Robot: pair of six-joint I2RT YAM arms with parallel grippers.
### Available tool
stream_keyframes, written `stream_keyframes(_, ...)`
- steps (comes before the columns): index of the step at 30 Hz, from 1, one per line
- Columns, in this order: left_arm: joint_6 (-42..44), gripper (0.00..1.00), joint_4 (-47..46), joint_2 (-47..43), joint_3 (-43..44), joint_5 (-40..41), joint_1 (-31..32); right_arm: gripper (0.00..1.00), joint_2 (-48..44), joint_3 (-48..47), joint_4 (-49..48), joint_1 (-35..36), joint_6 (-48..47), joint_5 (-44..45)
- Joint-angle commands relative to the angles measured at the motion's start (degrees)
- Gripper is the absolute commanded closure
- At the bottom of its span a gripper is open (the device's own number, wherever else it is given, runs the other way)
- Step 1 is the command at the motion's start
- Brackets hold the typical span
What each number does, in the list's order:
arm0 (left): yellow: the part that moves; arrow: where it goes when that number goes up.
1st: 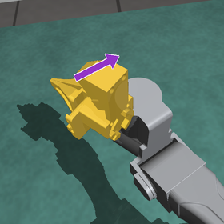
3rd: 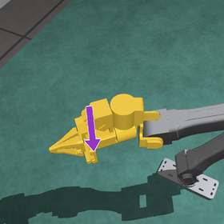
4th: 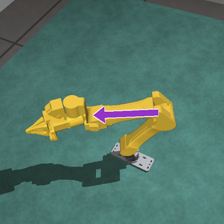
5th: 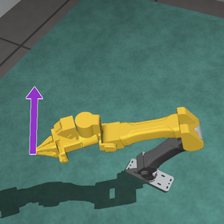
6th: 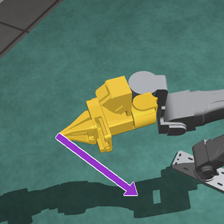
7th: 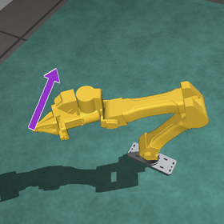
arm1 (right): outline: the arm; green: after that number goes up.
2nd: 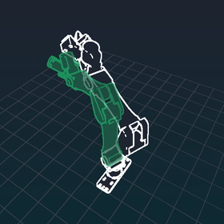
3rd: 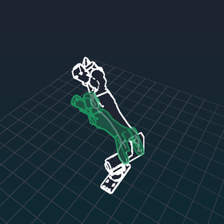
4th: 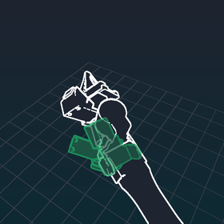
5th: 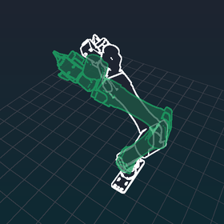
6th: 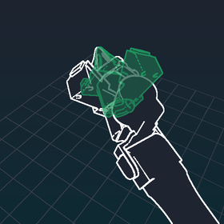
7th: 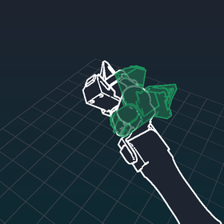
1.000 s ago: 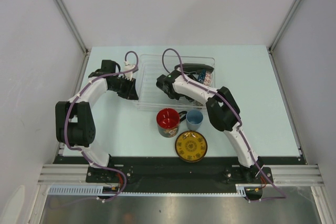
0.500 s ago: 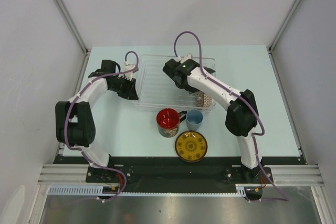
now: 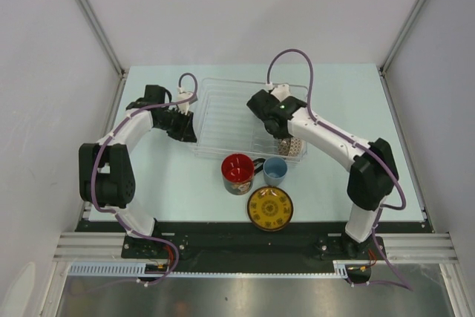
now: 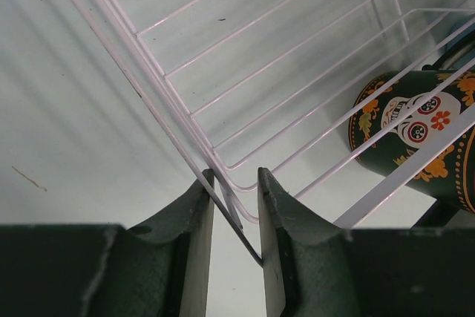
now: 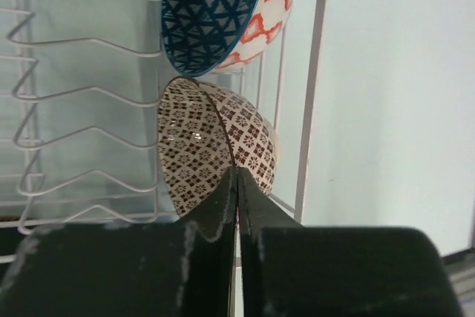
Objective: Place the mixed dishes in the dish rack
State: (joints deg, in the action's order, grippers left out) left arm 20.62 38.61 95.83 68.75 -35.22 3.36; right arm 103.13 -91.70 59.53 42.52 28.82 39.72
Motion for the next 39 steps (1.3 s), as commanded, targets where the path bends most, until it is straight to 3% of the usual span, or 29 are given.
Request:
stream_keyframes(1,5.6,0.8,2.6,-1.3,1.6,-3.1,0.4,1.0,-7.0,5.3,-2.1,-3.7,1.6,-5.4)
stream_keyframes(32,5.7,0.81,2.3,-1.5,1.6,-2.6,0.2,0.99,3.3,6.9,-9.1,-8.2,-2.0,-9.1)
stream_keyframes(35,5.7,0.81,2.3,-1.4,1.6,-2.7,0.3,0.83,2.4,6.5,-8.5,-8.5,-2.2,-9.2)
stream_keyframes(39,5.6,0.8,2.4,-1.4,1.6,-2.9,0.3,0.7,-2.0,6.2,-8.2,-7.4,-2.9,-8.0)
